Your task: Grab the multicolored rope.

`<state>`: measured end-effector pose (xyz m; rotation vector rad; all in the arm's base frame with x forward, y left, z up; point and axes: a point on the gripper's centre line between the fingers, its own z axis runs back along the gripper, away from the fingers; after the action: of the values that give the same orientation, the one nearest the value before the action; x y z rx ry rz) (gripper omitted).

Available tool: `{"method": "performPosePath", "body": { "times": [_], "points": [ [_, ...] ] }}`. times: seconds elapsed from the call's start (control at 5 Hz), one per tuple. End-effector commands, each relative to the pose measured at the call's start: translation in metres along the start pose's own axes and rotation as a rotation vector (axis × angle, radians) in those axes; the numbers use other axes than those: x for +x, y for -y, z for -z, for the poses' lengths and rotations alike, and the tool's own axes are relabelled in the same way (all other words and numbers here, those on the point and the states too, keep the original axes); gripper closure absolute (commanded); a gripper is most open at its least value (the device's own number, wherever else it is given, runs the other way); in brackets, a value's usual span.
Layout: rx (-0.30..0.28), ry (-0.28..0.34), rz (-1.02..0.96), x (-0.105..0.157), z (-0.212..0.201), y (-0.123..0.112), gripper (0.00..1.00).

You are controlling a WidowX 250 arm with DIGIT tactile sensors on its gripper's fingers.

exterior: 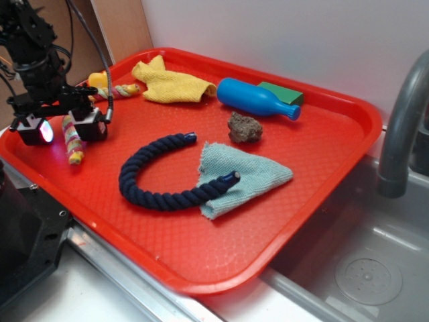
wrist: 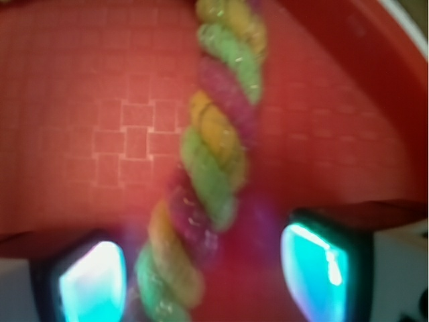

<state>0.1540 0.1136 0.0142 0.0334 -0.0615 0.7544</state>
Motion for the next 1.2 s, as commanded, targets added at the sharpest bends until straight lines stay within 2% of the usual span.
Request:
{"method": "performPosePath", "body": {
  "times": [0.0, 0.2, 0.4, 0.6, 0.8, 1.0],
  "points": [
    [-0.02, 0.017, 0.073, -0.006, 0.011, -0.005, 1.0],
    [-0.043, 0.011, 0.108, -0.006, 0.009, -0.004, 1.0],
    [-0.103, -0.066, 0.328, -0.009, -0.021, 0.005, 1.0],
    [-0.032, -0.082, 0.483, -0.013, -0.071, 0.046, 1.0],
    [-0.085, -0.069, 0.545, -0.014, -0.124, 0.072, 1.0],
    [-0.103, -0.055, 0.602, -0.012, -0.174, 0.082, 1.0]
  ]
}}
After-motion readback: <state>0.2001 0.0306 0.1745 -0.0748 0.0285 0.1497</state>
